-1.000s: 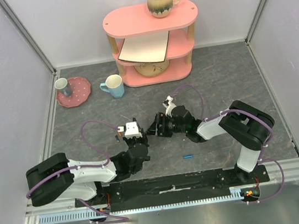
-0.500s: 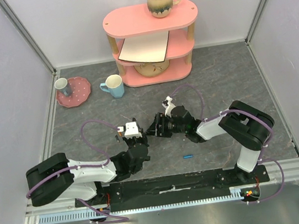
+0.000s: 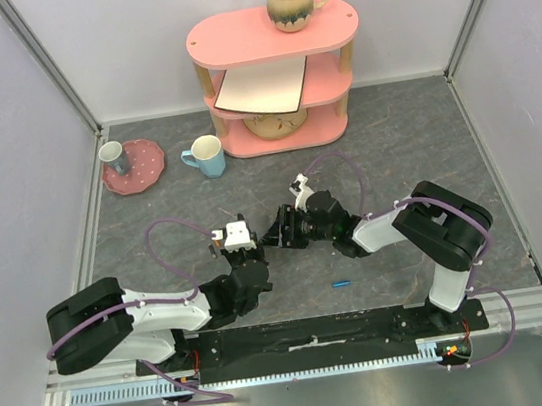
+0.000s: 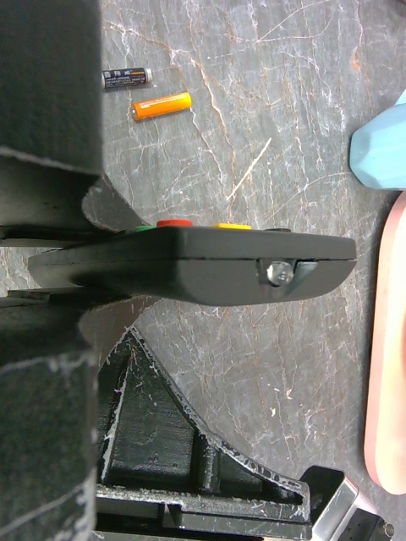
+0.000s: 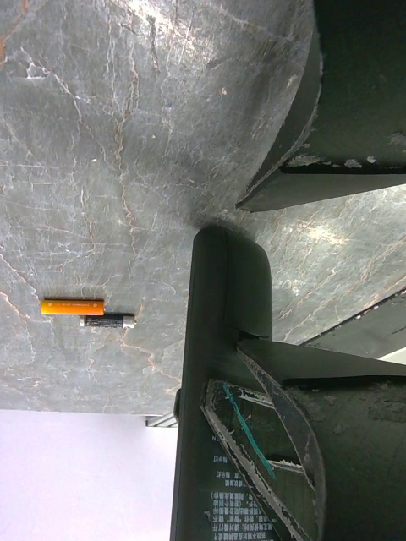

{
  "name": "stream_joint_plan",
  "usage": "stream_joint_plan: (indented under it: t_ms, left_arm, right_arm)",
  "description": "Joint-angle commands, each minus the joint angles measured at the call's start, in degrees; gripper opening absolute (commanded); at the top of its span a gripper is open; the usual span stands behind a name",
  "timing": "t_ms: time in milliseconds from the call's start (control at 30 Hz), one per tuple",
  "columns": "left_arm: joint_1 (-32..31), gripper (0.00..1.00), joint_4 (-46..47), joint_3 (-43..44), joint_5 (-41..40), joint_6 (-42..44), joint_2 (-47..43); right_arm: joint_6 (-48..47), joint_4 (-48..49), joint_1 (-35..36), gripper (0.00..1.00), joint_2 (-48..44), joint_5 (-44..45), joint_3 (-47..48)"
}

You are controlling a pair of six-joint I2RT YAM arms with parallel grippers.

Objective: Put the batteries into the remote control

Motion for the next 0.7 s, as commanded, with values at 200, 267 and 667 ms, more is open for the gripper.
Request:
stream_joint_plan:
  t_ms: [200,267,667]
  left_arm:
    - [-0.8,0.02,-2.1,0.2,1.5,-2.6,-0.7]
    - [-0.8,0.02,-2.2,0.2,1.3,-2.5,-0.8]
    - [-0.8,0.02,-2.8,-0.7,-0.6,-1.7,-2.3]
  right_arm:
    - [-4.2,-7.8,1.9,0.68,2.2,0.2,1.4]
    - [-4.3,-7.8,1.8,0.67,2.3,0.4,1.0]
    - [-4.3,-9.5,1.8,0.66,1.8,1.2,-0.1]
